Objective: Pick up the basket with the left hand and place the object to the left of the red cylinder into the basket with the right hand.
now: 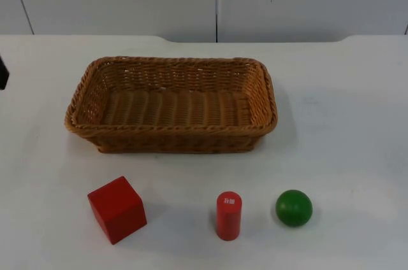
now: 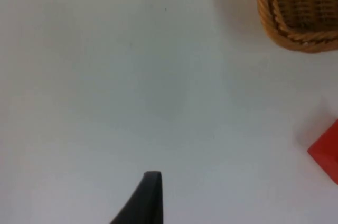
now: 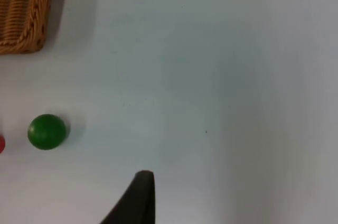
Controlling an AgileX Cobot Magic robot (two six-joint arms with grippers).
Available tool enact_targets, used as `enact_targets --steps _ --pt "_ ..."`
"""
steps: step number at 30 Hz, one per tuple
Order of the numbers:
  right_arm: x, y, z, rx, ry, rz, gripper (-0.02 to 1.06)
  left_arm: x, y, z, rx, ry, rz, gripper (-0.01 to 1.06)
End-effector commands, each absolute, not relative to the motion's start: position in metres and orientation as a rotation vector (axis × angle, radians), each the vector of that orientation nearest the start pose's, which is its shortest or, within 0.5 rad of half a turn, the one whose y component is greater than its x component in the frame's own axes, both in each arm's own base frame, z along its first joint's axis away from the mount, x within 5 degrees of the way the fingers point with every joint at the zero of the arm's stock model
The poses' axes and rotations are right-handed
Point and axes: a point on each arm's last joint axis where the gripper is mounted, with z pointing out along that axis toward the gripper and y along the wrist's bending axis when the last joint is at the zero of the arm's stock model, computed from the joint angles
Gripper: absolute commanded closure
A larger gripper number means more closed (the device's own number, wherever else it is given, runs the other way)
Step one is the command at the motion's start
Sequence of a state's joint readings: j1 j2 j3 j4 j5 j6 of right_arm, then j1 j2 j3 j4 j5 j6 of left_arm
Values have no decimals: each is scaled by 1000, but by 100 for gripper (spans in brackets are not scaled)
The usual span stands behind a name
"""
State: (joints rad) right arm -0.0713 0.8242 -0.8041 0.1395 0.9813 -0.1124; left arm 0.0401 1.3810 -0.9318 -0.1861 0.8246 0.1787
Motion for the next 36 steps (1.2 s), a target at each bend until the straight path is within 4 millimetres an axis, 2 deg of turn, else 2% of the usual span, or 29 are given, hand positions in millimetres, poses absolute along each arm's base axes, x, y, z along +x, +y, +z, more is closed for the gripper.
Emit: enact_targets --steps 1,2,5,6,7,8,10,11,14,15,18,20,23,24,28,29,31,32,34,35,36 --pt "140 1 324 -23 2482 99 -1 289 -3 249 58 2746 -185 0" --pt "140 1 324 -23 2482 99 -1 289 -3 249 58 2746 -185 0" --pt "140 1 324 -23 2484 97 -1 318 -5 238 79 2765 -235 0" --pt "140 1 324 -23 2484 97 -1 318 -5 238 79 2765 -235 0" --pt "140 1 324 -23 2484 97 -1 327 -6 236 78 2764 -258 0" --pt "140 1 324 -25 2485 91 -1 341 -9 228 86 2782 -301 0" --pt "140 1 324 -25 2485 91 -1 357 -14 220 120 2795 -316 0" --pt "140 1 324 -25 2485 91 -1 357 -14 220 120 2795 -316 0" --pt "140 1 324 -26 2485 89 -1 380 -26 204 168 2812 -317 0" --pt "140 1 324 -26 2485 89 -1 380 -26 204 168 2812 -317 0" --pt "139 1 324 -21 2491 91 -1 407 -33 185 192 2831 -329 0" --pt "139 1 323 -22 2497 92 -1 414 -34 181 193 2832 -330 0" --pt "138 1 323 -23 2511 94 -1 433 -35 160 196 2859 -339 0" --pt "138 1 323 -23 2511 94 -1 433 -35 160 196 2859 -339 0" --pt "138 1 323 -23 2511 94 -1 443 -45 135 242 2905 -363 1" --pt "138 1 323 -23 2511 94 -1 443 -45 135 242 2905 -363 1" --pt "138 1 323 -23 2511 94 -1 444 -52 127 291 2914 -364 6" --pt "138 1 323 -23 2511 94 -1 444 -55 121 303 2917 -360 13" --pt "138 1 323 -23 2511 94 -1 444 -56 119 308 2922 -362 17" --pt "138 1 323 -23 2511 94 -1 444 -58 113 313 2936 -364 29" --pt "138 1 323 -23 2511 94 -1 444 -58 111 312 2940 -365 38"
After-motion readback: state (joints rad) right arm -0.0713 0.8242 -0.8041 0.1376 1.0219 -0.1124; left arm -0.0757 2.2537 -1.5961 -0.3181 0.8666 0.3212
